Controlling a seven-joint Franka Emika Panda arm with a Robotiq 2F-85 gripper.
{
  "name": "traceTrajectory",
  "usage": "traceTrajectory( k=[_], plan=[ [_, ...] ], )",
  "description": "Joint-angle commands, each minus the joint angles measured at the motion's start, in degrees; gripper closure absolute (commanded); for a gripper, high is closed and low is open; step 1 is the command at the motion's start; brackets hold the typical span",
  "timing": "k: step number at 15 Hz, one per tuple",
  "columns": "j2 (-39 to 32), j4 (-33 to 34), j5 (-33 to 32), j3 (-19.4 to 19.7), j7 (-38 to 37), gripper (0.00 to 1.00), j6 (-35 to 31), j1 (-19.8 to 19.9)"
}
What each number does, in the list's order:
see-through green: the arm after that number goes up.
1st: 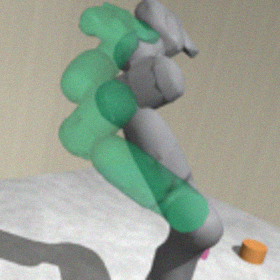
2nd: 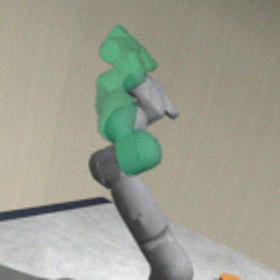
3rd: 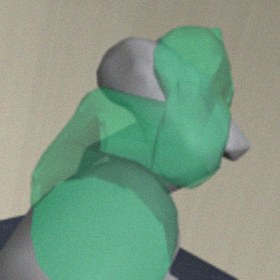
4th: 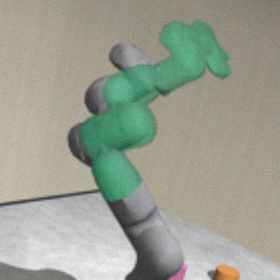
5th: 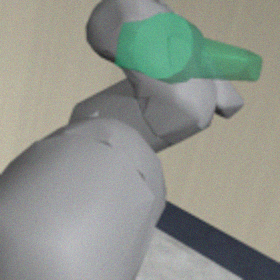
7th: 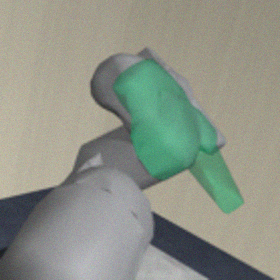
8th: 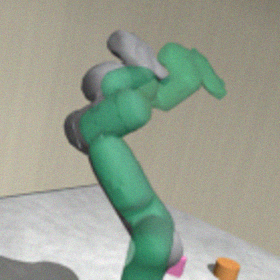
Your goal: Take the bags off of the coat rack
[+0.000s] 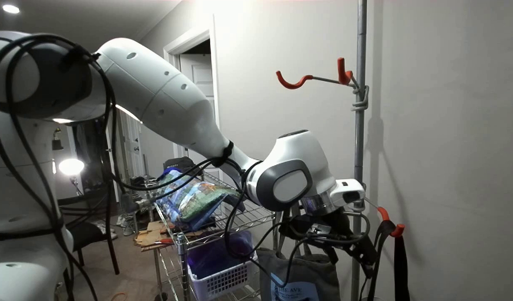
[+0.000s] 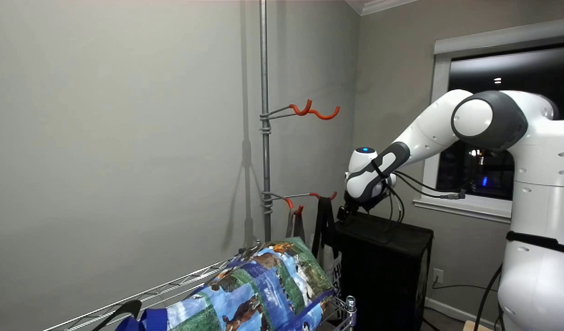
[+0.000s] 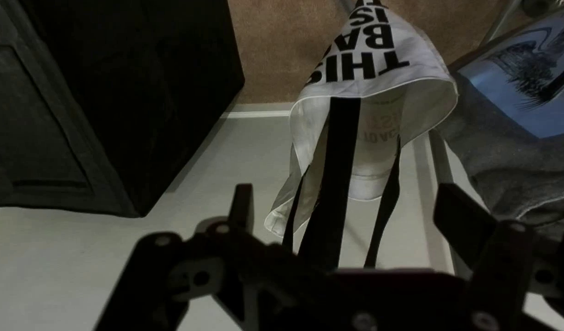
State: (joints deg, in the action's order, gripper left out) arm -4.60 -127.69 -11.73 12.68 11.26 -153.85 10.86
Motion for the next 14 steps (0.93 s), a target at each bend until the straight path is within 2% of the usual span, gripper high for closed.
traceTrajectory(
  k=[1, 4, 8, 11, 14],
  plan=[
    [-2.31, 1.23, 0.27, -0.35, -2.77, 0.00, -6.42, 0.21],
    [-4.63, 2.23, 1.42, -0.44, -5.83, 0.00, -11.75, -0.01],
    [-8.69, 4.48, -0.46, 1.41, -15.41, 0.00, -19.32, -1.74],
    [-10.99, 6.34, -2.38, 5.18, -23.26, 0.00, -22.91, -5.04],
    [-13.19, 8.02, -3.81, 11.88, -30.49, 0.00, -26.61, -10.80]
  ],
)
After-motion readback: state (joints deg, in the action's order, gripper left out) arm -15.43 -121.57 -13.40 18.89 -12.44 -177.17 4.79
